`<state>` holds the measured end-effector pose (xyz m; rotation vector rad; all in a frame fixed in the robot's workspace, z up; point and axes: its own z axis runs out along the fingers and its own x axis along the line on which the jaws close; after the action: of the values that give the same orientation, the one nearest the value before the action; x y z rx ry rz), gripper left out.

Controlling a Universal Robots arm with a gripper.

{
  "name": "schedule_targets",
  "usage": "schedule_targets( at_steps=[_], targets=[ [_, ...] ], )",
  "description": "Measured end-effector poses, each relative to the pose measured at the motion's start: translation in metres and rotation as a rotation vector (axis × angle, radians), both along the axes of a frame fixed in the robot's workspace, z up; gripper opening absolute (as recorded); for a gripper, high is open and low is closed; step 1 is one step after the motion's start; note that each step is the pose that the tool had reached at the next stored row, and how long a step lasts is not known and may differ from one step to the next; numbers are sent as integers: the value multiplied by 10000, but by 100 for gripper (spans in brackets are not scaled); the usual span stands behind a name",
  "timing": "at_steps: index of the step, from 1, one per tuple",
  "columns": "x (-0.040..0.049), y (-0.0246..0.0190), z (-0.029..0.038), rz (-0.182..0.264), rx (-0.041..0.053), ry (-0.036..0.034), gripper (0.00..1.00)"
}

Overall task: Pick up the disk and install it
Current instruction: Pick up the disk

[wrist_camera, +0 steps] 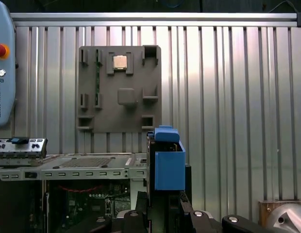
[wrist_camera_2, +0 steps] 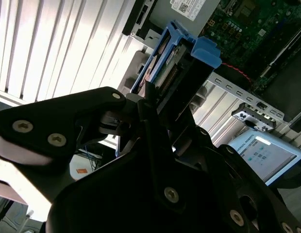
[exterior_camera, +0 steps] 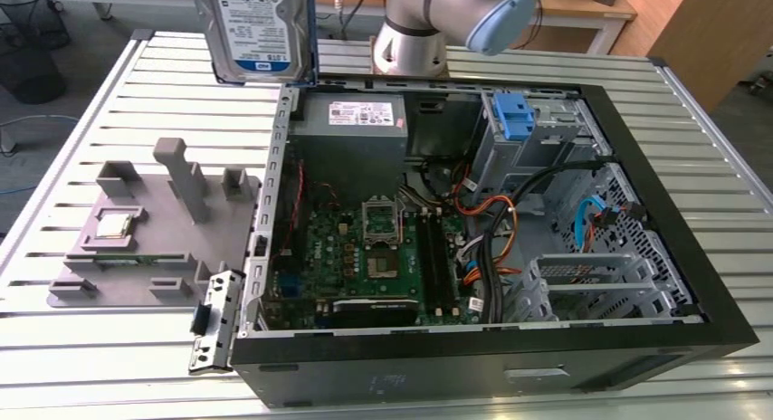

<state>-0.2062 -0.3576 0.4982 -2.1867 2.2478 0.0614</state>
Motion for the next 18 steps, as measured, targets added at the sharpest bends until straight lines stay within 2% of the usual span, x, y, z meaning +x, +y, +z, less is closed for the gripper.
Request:
schedule_targets(
  at_steps=[8,18],
  targets=[
    [240,0,-2,0,0,0,35],
    [469,3,-8,0,0,0,35]
  ],
)
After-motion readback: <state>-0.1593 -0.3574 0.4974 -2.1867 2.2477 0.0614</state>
